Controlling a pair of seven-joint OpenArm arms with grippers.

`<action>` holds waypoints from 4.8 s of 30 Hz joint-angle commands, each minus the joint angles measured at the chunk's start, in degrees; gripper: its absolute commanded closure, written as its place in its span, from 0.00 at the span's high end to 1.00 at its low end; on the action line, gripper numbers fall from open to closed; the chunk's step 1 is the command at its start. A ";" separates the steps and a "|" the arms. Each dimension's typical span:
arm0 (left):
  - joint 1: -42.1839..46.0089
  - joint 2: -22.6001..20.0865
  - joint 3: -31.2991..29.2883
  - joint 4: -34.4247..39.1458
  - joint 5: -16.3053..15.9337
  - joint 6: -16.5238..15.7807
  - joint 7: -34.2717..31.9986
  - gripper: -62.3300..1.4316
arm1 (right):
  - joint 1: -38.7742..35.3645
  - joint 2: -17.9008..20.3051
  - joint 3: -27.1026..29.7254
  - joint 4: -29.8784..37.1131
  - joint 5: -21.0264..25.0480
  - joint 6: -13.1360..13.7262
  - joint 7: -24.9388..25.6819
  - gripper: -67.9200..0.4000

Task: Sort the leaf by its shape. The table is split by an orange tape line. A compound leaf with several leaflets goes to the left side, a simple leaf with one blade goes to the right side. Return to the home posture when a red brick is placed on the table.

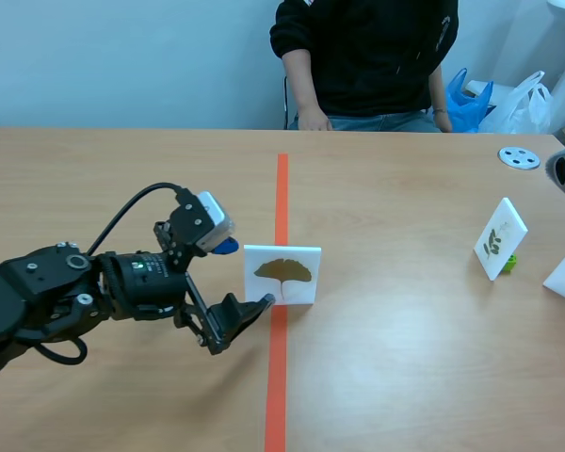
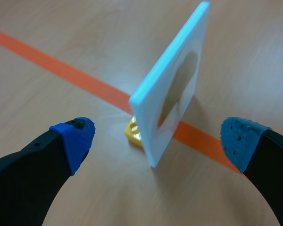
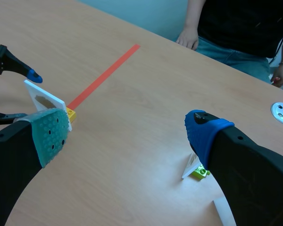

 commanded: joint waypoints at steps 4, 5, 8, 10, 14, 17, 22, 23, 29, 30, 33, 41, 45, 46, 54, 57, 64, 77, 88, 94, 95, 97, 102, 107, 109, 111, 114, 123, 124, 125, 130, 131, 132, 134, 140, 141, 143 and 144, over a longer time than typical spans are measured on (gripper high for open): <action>-2.58 3.28 3.34 -1.49 2.89 0.17 -1.07 0.91 | 0.52 0.63 0.44 0.07 0.39 0.04 0.85 0.75; -2.93 3.89 3.85 -2.29 2.89 0.17 -1.18 0.91 | 0.52 0.63 0.44 0.07 0.37 0.04 0.85 0.75; -3.30 5.40 4.28 -4.33 2.89 0.55 -1.66 0.91 | 0.52 0.61 0.44 0.07 -0.13 0.04 0.85 0.75; -3.32 6.03 4.28 -5.18 3.02 0.63 -2.08 0.91 | 0.52 0.61 0.44 0.07 -0.63 0.04 0.87 0.75; -3.32 6.40 4.26 -6.10 4.55 1.07 -3.13 0.91 | 0.52 0.55 0.44 0.07 -0.66 0.04 0.87 0.75; -3.30 6.38 4.26 -6.32 4.52 1.90 -3.17 0.75 | 0.52 0.50 0.44 0.07 -0.66 0.04 0.87 0.75; -3.30 6.40 4.26 -6.32 4.48 3.56 -3.54 0.60 | 0.52 0.50 0.44 0.07 -0.66 0.04 0.87 0.75; -3.30 6.40 4.26 -6.32 4.48 3.54 -3.54 0.60 | 0.52 0.50 0.44 0.07 -0.66 0.04 0.87 0.75; -3.30 6.38 4.26 -6.32 4.31 3.58 -3.54 0.34 | 0.52 0.50 0.44 0.07 -0.66 0.04 0.87 0.75; -3.30 6.38 4.26 -6.32 4.31 3.58 -3.54 0.31 | 0.52 0.50 0.44 0.07 -0.66 0.04 0.87 0.75; -3.28 6.38 4.26 -6.32 4.31 3.58 -3.65 0.25 | 0.52 0.50 0.44 0.07 -0.66 0.04 0.87 0.75; -3.28 6.38 4.26 -6.32 4.31 3.61 -3.98 0.20 | 0.52 0.50 0.44 0.07 -0.66 0.04 0.87 0.75; -3.28 6.38 4.26 -6.32 4.31 3.61 -4.24 0.20 | 0.52 0.50 0.44 0.07 -0.66 0.04 0.87 0.75; -3.28 6.38 4.26 -6.32 4.31 3.61 -4.46 0.20 | 0.52 0.50 0.44 0.07 -0.66 0.04 0.87 0.75; -3.28 6.38 4.26 -6.32 4.33 3.61 -4.81 0.10 | 0.52 0.50 0.44 0.07 -0.66 0.04 0.87 0.75; -3.28 6.38 4.26 -6.32 4.33 3.61 -4.81 0.10 | 0.52 0.50 0.44 0.07 -0.66 0.04 0.87 0.75; -3.19 5.07 3.63 -6.19 4.07 3.61 -4.85 0.10 | 0.52 0.50 0.44 0.07 -0.66 0.04 0.87 0.75; 2.03 -5.03 -14.27 -0.92 -12.22 0.46 1.90 0.10 | 0.52 0.50 0.44 0.07 -0.66 0.04 0.87 0.75; 8.68 -14.58 -30.38 -0.52 -18.32 0.90 1.95 0.10 | 0.52 0.48 0.44 0.07 -0.63 0.04 0.90 0.75; 10.88 -16.55 -35.65 -1.49 -18.32 2.67 2.95 0.10 | 0.52 0.48 0.44 0.07 -0.63 0.04 0.90 0.75; 11.34 -16.65 -36.24 -2.12 -18.32 3.56 2.82 0.10 | 0.52 0.48 0.44 0.07 -0.63 0.04 0.92 0.75; 11.98 -16.79 -37.42 -3.30 -18.32 4.59 2.36 0.10 | 0.52 0.48 0.44 0.07 -0.63 0.04 0.98 0.75; 12.76 -16.96 -40.06 -5.90 -18.32 4.92 1.62 0.10 | 0.52 0.48 0.44 0.07 -0.63 0.04 1.31 0.75; 12.76 -16.96 -42.10 -8.59 -18.29 4.94 1.31 0.10 | 0.52 0.48 0.44 0.07 -0.63 0.04 1.31 0.75; 12.76 -16.94 -42.80 -9.55 -18.32 5.11 1.01 0.10 | 0.52 0.48 0.44 0.07 -0.63 0.04 1.33 0.75; 12.76 -16.94 -43.34 -10.47 -18.32 5.16 0.83 0.10 | 0.52 0.48 0.44 0.07 -0.63 0.04 1.36 0.75; 12.76 -16.94 -43.45 -11.72 -18.32 6.25 -0.33 0.11 | 0.55 0.48 0.44 0.07 -0.63 0.04 1.53 0.75; 12.79 -16.26 -43.43 -14.43 -18.29 8.13 -0.72 0.11 | 0.55 0.48 0.44 0.07 -0.63 0.04 1.73 0.75; 12.79 -16.11 -43.43 -14.71 -18.29 8.13 -1.07 0.11 | 0.55 0.48 0.44 0.07 -0.63 0.04 1.84 0.75; 12.79 -15.93 -43.43 -14.86 -18.29 8.13 -1.31 0.11 | 0.55 0.48 0.44 0.07 -0.63 0.04 1.97 0.75; 12.79 -14.78 -43.43 -14.88 -18.29 8.13 -1.33 0.11 | 0.55 0.48 0.44 0.07 -0.63 0.04 1.99 0.75; 12.96 -14.49 -43.43 -14.88 -18.29 8.13 -1.36 0.11 | 0.55 0.48 0.44 0.07 -0.63 0.04 1.99 0.75; 12.98 -14.14 -43.43 -14.88 -18.29 8.22 -1.36 0.12 | 0.55 0.48 0.44 0.07 -0.63 0.04 1.99 0.75; 13.27 -13.49 -43.43 -14.88 -18.25 9.38 -1.42 0.21 | 0.57 0.48 0.44 0.07 -0.61 0.04 2.12 0.75; 13.73 -12.79 -43.36 -14.88 -16.31 10.03 -2.03 0.60 | 0.87 0.48 0.44 0.07 -0.63 0.07 2.21 0.75; 13.70 -12.83 -43.36 -14.88 -16.31 10.05 -2.03 0.64 | 0.87 0.48 0.44 0.07 -0.63 0.07 2.21 0.75; 13.70 -12.85 -43.36 -14.88 -16.31 10.05 -2.03 0.70 | 0.87 0.48 0.44 0.07 -0.63 0.07 2.19 0.75; 13.70 -12.85 -43.36 -14.88 -16.33 10.05 -2.03 0.73 | 0.87 0.48 0.44 0.07 -0.63 0.07 2.19 0.75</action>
